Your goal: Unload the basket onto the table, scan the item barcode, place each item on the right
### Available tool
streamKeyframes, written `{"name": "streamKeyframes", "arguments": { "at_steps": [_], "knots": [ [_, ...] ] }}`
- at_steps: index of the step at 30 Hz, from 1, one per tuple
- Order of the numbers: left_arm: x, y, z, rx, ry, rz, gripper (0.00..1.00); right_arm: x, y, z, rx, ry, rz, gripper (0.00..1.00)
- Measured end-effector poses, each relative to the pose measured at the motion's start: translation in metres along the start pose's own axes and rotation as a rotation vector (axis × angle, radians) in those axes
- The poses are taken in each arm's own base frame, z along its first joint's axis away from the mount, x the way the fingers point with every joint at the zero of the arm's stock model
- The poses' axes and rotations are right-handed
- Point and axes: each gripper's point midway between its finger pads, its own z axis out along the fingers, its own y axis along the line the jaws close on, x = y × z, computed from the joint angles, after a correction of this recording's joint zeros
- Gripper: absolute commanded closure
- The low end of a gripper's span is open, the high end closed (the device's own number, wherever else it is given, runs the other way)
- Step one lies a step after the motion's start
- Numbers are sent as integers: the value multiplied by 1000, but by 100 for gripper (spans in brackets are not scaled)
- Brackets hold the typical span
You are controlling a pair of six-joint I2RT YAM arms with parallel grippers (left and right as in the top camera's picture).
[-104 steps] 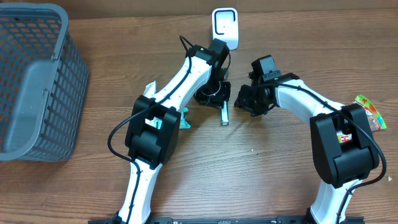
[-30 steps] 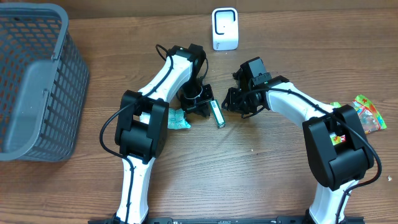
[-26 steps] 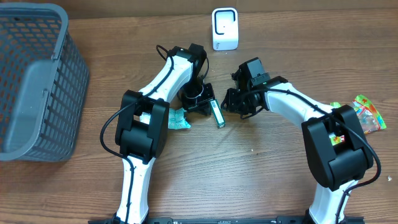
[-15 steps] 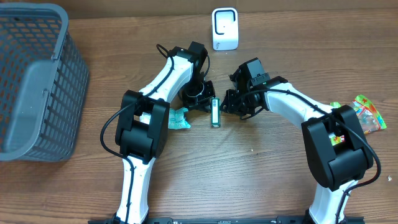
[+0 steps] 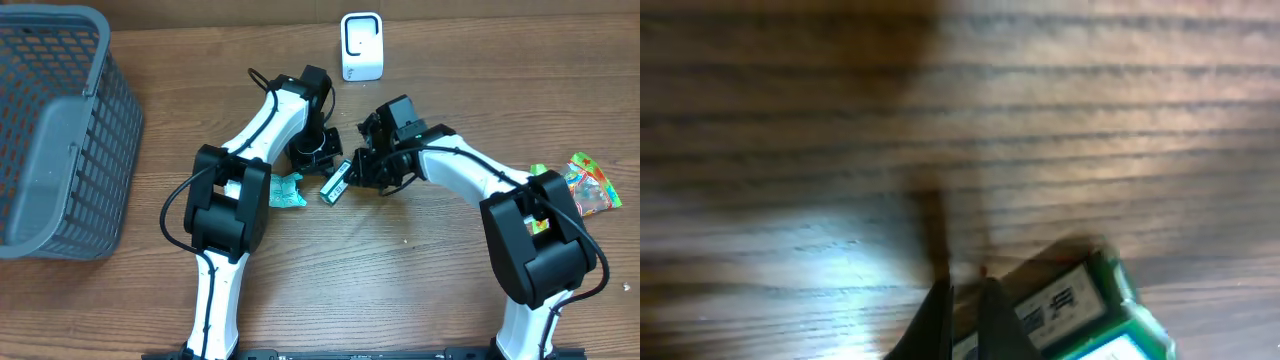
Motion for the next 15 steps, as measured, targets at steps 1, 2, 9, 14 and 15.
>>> {"name": "streamKeyframes", "arguments": {
  "at_steps": [1,2,9,14,15],
  "knots": [
    [-1,1,0,1,-2,-1,96,2,4,2,-6,4,-9,82],
    [-1,1,0,2,-2,-3,96,3,8,4,-13,8,-20,82],
    [-4,-1,-1,9,-15,2,96,6,16,8,-13,12,-32,82],
    [-9,5,-2,-9,-32,-4,96,4,12,8,13,0,-10,85],
    [-10,7,-2,-14,-35,-5,96,4,11,8,15,-2,-6,85]
  ]
}}
